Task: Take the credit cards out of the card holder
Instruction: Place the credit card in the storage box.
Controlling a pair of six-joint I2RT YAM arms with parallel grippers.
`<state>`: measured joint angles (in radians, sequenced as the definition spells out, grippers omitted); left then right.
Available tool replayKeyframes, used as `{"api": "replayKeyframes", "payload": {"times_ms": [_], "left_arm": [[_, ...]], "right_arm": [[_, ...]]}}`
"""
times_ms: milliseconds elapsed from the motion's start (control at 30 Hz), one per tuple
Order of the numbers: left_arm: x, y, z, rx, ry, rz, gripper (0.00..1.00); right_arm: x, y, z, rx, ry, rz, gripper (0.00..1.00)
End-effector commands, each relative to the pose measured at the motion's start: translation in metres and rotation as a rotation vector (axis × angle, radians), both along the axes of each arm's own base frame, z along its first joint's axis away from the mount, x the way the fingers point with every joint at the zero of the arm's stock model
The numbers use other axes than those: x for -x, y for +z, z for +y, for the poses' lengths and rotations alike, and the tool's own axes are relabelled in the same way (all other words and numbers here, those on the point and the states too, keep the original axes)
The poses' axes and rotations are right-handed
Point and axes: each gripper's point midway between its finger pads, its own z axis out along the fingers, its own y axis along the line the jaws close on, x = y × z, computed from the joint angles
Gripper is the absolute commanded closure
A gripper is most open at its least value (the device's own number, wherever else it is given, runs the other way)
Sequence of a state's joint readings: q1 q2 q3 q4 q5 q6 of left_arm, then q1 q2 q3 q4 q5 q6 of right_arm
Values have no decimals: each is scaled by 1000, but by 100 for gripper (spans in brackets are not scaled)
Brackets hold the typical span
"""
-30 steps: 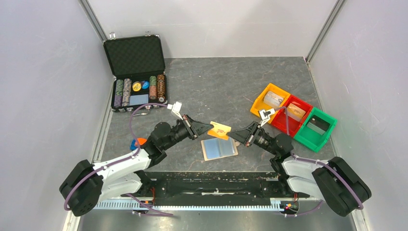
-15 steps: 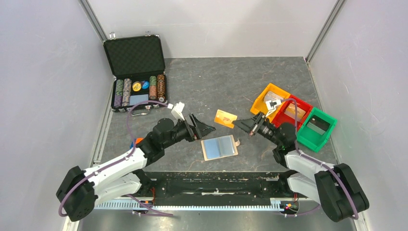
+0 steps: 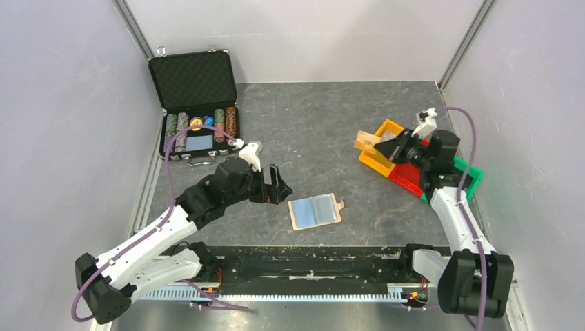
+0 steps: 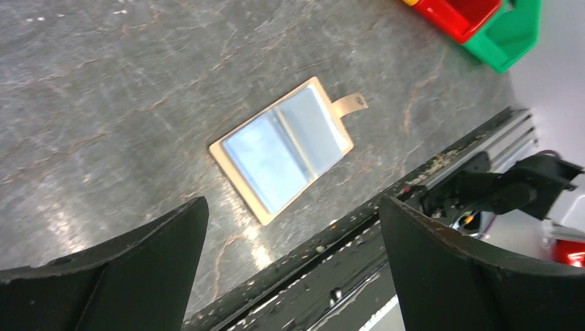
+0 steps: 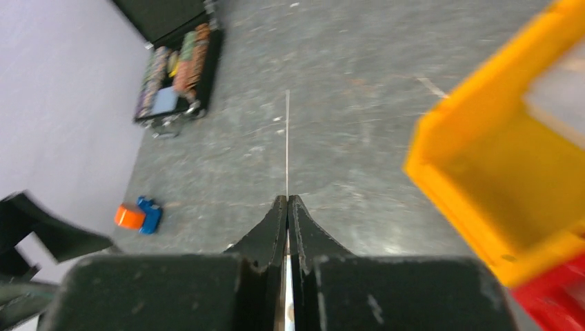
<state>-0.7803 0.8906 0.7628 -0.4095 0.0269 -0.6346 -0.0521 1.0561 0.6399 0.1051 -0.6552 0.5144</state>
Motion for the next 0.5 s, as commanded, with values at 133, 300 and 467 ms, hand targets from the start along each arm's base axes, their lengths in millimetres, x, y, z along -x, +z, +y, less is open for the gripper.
{"api": "replayKeyframes", "payload": {"times_ms": [133, 300, 467], "left_arm": [[17, 11, 28, -167, -100, -62, 0], [22, 15, 34, -203, -156, -120, 0], [24, 12, 42, -232, -155, -132, 0]], "right_arm": [[1, -7, -85, 139, -211, 118, 100], [4, -14, -122, 178, -306, 174, 100], [9, -22, -165, 202, -436, 225, 100]]}}
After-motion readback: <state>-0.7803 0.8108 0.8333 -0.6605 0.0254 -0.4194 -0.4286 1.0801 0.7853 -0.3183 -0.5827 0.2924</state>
